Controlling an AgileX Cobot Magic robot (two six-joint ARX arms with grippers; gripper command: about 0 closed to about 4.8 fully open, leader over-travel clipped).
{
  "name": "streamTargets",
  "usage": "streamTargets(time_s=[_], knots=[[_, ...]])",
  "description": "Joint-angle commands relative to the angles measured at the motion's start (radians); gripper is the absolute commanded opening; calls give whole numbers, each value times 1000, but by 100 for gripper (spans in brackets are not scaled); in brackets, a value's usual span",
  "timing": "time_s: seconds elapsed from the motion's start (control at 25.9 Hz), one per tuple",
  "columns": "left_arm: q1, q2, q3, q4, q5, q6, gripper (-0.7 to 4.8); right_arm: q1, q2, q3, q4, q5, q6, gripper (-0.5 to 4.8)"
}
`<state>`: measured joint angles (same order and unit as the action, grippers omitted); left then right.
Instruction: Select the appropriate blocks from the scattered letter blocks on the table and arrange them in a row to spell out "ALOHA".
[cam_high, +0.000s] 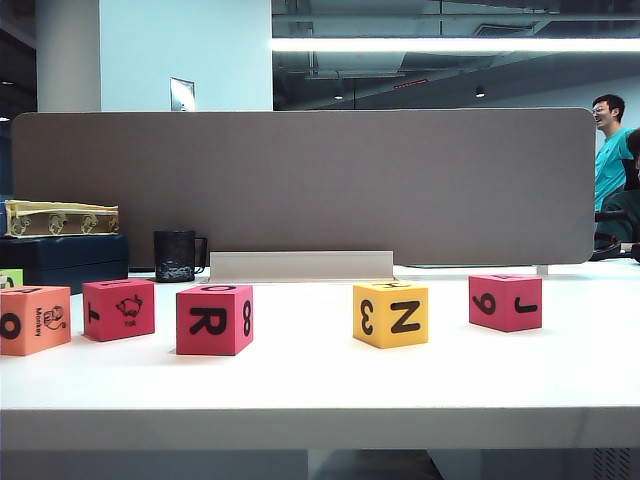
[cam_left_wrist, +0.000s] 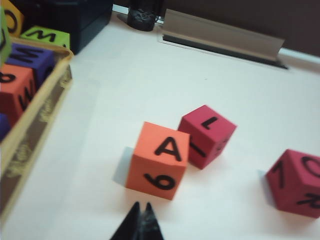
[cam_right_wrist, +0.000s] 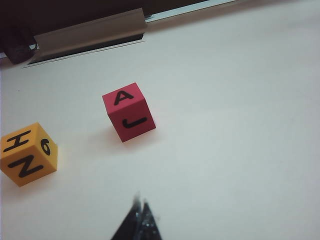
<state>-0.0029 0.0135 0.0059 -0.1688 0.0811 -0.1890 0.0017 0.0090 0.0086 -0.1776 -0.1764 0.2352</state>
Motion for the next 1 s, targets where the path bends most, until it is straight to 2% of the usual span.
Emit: streamTargets(time_s=[0.04, 0.15, 0.27, 0.42, 0.54, 0.66, 0.85, 1.0], knots=[[-2, 2, 0, -22, -44, 83, -5, -1, -6, 3, -5, 1, -8, -2], [-2, 1, 0, -21, -43, 94, -5, -1, -6, 3, -3, -2, -7, -2], [-2, 0, 0, -16, -27, 45, -6, 0, -7, 3, 8, -13, 2, -3], [-2, 0, 4, -16, 33, 19, -5, 12, -8, 21, 58, -50, 6, -4], [-2, 0, 19, -13, 36, -8, -5, 42, -7, 73, 87, -38, 35, -5], [-2, 0, 62, 0, 36, -23, -5, 77, -6, 130, 85, 0, 65, -5], [-2, 3, 159, 20, 40, -107, -5, 125, 38, 235, 73, 2, 73, -5], [-2, 65, 283, -70, 92, -99, -5, 142, 199, 402, -39, -19, 66, -5]])
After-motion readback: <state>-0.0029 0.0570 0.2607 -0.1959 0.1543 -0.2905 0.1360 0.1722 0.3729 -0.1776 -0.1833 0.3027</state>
